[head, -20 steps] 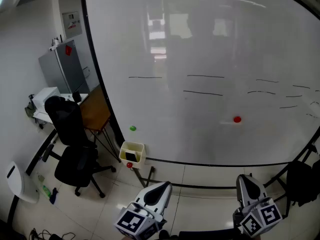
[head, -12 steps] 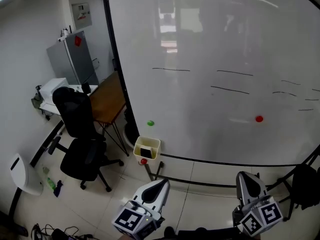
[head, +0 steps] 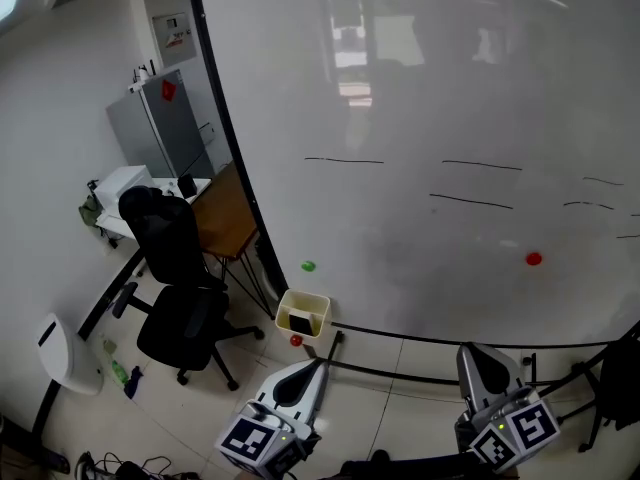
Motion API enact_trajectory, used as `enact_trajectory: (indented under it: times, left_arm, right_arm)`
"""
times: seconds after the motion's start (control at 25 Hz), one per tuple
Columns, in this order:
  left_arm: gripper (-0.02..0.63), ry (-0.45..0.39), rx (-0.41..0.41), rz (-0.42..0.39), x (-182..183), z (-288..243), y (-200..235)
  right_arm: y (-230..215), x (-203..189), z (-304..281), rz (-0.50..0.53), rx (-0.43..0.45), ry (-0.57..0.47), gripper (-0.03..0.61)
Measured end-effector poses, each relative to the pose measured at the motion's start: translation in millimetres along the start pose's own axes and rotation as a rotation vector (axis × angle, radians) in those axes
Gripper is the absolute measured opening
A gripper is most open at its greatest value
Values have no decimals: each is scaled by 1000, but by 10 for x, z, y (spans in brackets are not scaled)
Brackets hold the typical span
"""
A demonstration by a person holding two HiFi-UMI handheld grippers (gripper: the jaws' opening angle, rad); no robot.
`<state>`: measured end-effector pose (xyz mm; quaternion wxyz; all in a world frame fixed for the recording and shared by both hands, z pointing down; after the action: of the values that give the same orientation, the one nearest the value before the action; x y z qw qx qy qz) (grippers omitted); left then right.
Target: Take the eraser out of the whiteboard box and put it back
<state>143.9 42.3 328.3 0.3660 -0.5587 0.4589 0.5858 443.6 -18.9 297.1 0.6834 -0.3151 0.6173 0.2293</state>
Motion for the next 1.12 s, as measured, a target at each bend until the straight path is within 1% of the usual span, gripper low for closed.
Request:
enact_trajectory:
  times: [0.12, 0.28, 0.4, 0.48, 0.56, 0.64, 0.72, 0.84, 0.96, 1.04, 1.12]
  left_arm:
    - [29, -5, 22, -33, 66, -147, 35]
    - [29, -5, 38, -30, 150, -305, 190]
    - [29, -31, 41, -46, 272, -349, 423]
    - [29, -56, 63, -56, 316, -302, 632]
    - [29, -61, 59, -52, 316, -239, 901]
    - [29, -61, 34, -46, 293, -197, 1231]
    - [29, -51, 10, -39, 257, -152, 1615]
    - [29, -15, -31, -34, 248, -58, 2251]
    - [29, 7, -84, -34, 238, 7, 2818]
    - [29, 19, -110, -27, 219, 25, 3123]
    - [29, 13, -137, -25, 226, 12, 3338]
  right_arm:
    - [-101, 7, -132, 3, 48, 10, 21]
    - [-209, 26, -408, -9, 60, -4, 21]
    - [-74, 31, -618, -5, 74, 3, 21]
    - [94, 4, -748, 3, 76, 7, 21]
    - [288, -55, -891, 2, 65, 4, 21]
    - [471, -119, -1087, 12, 35, 3, 21]
    - [658, -178, -1332, 26, -12, -4, 21]
    - [996, -275, -1723, 24, -100, -35, 21]
    - [1366, -405, -2115, 30, -150, -35, 21]
    - [1578, -487, -2345, 30, -171, -32, 21]
    - [1732, -535, -2530, 34, -188, -24, 21]
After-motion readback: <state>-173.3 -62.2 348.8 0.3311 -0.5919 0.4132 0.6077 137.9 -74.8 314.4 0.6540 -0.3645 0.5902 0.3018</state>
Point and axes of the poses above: the fingertips, and each gripper's own axes: z backward along the fingers, y to its left, x out of its top, the point moved 10 cm from there along z, backward along the fingers, and after that the axes turned 4 degrees about x, right-handed, at the moved point
